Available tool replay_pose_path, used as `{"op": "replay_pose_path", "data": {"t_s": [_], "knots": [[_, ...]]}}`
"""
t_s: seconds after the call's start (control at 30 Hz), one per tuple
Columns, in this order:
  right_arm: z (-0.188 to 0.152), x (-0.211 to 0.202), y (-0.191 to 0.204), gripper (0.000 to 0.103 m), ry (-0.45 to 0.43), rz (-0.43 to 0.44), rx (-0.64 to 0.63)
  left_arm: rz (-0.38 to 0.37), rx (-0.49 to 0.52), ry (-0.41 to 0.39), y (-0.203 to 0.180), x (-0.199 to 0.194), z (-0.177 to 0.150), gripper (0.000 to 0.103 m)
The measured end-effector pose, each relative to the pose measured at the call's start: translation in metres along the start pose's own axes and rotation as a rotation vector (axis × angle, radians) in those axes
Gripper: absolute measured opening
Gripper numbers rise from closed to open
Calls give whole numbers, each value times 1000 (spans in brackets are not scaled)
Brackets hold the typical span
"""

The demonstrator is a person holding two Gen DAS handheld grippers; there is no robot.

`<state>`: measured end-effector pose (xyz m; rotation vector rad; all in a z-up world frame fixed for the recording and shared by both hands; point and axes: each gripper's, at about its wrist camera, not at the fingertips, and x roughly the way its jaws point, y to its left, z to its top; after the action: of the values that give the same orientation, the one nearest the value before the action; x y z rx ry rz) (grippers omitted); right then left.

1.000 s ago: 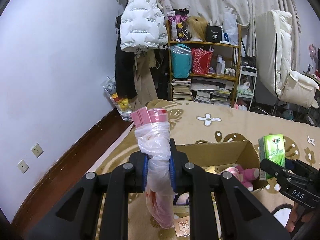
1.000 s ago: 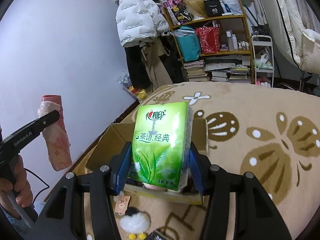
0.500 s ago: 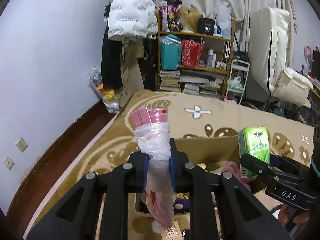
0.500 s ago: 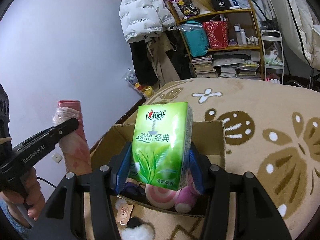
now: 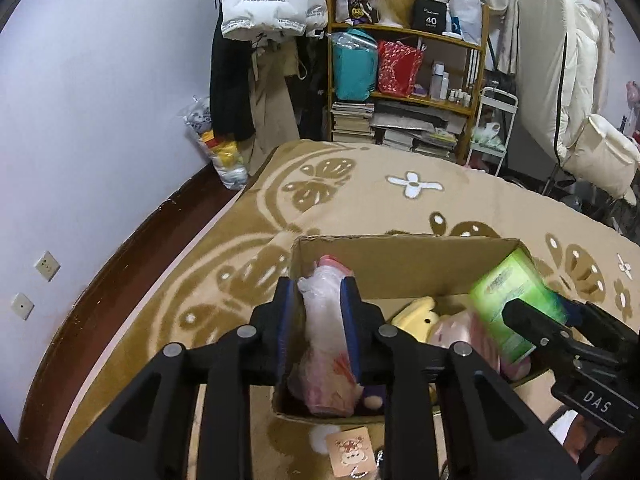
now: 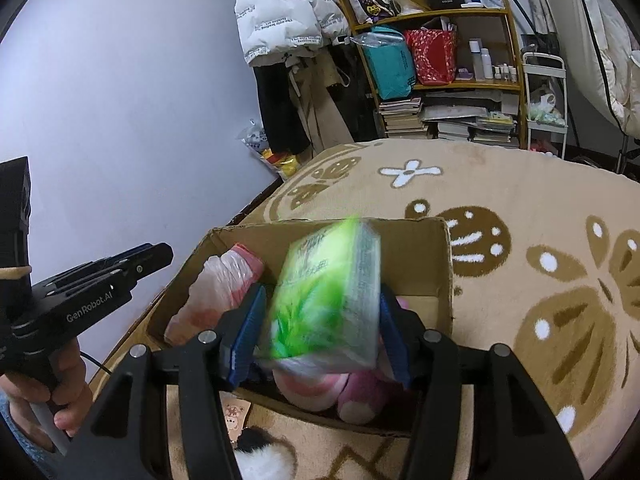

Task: Organize soft objects
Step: 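Release the pink bottle into the box while the right tool drops the tissue pack in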

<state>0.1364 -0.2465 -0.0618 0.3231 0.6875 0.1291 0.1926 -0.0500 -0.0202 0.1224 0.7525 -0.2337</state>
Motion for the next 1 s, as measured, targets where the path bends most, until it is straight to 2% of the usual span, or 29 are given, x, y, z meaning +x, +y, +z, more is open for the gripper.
{"op": "replay_pose_path", "data": {"t_s": [0.07, 0.13, 0.23, 0.3, 0.37, 0.5, 0.6, 0.67, 0.87, 1.0], "knots": [[0, -2, 0, 69, -8, 6, -1, 16, -4, 2, 2, -4, 0, 39], [1, -6, 1, 75, -22, 1, -5, 34, -9, 4, 5, -8, -1, 47], [2, -11, 4, 80, -32, -11, -9, 64, -4, 22, 10, -12, -1, 48], [2, -17, 5, 94, -35, -18, -7, 73, 1, 31, 13, -15, -2, 49], [3, -23, 8, 95, -43, -18, -12, 76, -5, 33, 17, -21, -4, 56], [2, -30, 14, 101, -32, -32, -25, 91, -17, 49, 24, -31, -7, 62], [0, -35, 18, 101, -15, -44, -33, 94, -8, 61, 26, -37, -10, 69], [-3, -41, 21, 101, -1, -53, -39, 94, -9, 56, 26, -43, -12, 80], [-10, -60, 26, 101, 17, -90, -37, 100, -2, 41, 28, -65, -21, 96], [-15, -74, 31, 101, 24, -111, -34, 88, -8, 43, 30, -77, -28, 99]]}}
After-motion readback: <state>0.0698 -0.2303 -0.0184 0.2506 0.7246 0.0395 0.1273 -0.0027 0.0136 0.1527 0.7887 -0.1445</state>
